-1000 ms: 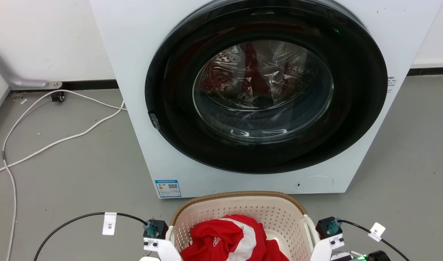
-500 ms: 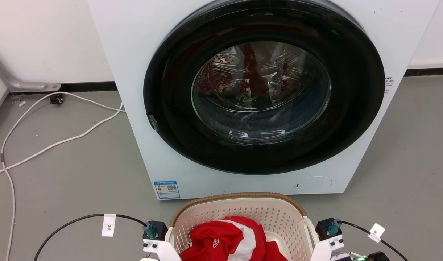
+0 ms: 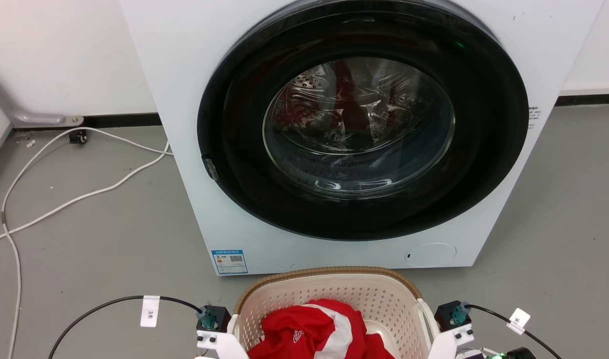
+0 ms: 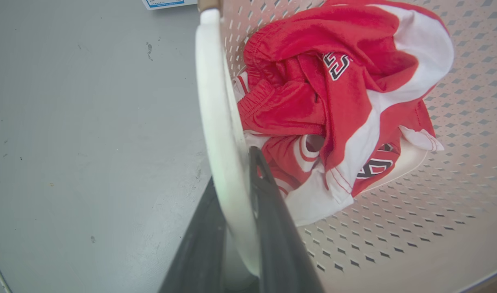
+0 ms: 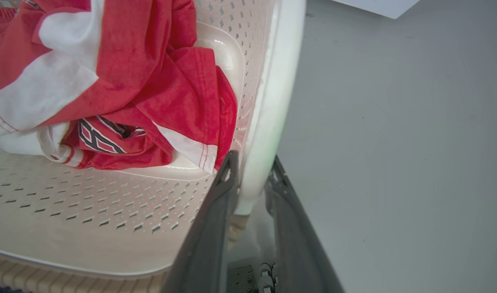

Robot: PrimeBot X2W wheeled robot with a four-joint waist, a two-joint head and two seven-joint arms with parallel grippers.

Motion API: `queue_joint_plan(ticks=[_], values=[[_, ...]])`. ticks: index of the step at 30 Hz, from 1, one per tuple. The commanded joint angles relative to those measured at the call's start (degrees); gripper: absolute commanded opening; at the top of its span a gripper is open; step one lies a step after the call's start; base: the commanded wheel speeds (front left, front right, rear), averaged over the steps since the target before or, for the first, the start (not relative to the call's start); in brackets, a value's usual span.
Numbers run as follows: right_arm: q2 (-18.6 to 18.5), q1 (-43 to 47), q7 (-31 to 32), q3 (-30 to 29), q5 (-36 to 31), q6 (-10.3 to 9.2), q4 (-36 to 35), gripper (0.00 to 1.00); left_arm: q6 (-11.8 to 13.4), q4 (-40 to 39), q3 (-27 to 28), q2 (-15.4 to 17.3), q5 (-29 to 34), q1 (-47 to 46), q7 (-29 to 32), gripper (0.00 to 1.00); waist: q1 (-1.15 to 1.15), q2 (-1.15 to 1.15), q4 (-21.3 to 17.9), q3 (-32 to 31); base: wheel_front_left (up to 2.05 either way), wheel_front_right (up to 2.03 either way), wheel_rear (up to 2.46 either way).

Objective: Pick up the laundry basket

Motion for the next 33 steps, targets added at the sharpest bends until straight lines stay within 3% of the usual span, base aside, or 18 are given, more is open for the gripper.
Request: queue_joint_plan(ticks=[1,33], values=[[0.31,0.52,-0.16,0.49,-0.18,0.20,-0.37,0.00,-1.03,-0.68,-0.25,-0.87,-0.36,-0.91,-0.67,0.00,0.00,0.00,0.01,-0.02,0.00,0.00,0.00],[0.61,0.73,0.12,1.99,1.79,0.20,-0.37,0.00,-0.96,-0.37,-3.29,-0.28,-3.30,-1.20,-1.02,0.00,0.00,0.00,0.09,-0.40,0.00,0.00,0.00]])
